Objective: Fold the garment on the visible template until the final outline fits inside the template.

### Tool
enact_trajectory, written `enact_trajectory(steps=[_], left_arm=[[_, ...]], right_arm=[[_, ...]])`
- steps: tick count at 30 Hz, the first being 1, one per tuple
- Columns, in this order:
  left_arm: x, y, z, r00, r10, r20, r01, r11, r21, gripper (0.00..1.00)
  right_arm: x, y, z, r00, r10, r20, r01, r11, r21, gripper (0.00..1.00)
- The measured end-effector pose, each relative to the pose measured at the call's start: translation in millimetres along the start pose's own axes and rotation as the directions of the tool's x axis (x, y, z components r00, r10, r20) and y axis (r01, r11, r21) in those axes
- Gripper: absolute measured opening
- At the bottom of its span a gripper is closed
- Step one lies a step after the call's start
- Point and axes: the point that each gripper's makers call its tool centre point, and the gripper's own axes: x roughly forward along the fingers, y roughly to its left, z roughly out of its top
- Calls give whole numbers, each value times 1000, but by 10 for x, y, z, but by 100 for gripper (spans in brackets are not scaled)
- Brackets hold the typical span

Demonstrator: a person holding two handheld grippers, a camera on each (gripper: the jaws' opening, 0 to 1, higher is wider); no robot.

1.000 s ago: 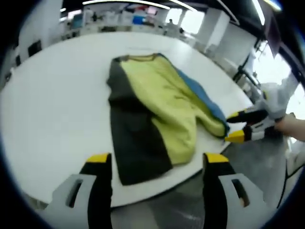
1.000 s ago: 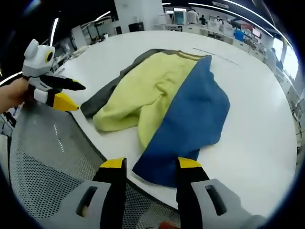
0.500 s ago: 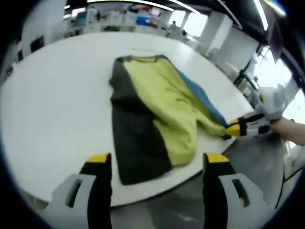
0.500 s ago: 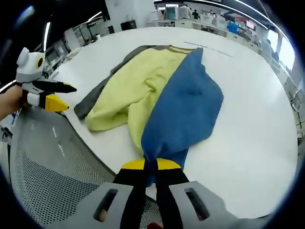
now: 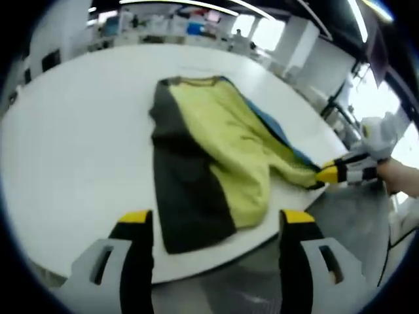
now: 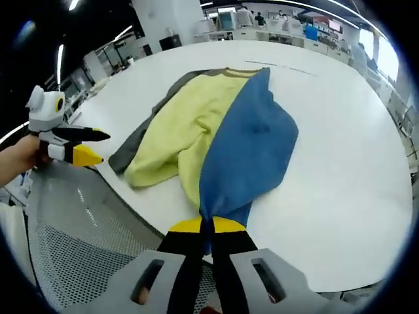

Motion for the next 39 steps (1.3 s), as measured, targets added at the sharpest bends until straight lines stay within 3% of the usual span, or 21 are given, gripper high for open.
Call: enact_trajectory(steps=[8,19,26,34,39], left_arm=[[-117,-66,100,998,-26,57,25,1000,10,75],[-248,-163,248,985,-106,139,106,994,4,81],[-332,-190,357,975,-135,177,134,991,15,85],[-443,-297,522,958,-172,228,167,985,41,87],[-436,-297,505,956,-177,235,180,984,7,88]], right_arm=[[-165,0,138,998,4,65,-5,1000,19,4],[-374,-43,259,991,18,136,-28,997,75,3],[-419,-141,252,990,3,144,-18,995,102,3],[-507,-287,389,982,0,191,-30,988,153,3],[-580,-432,447,977,-17,213,-22,984,176,3]])
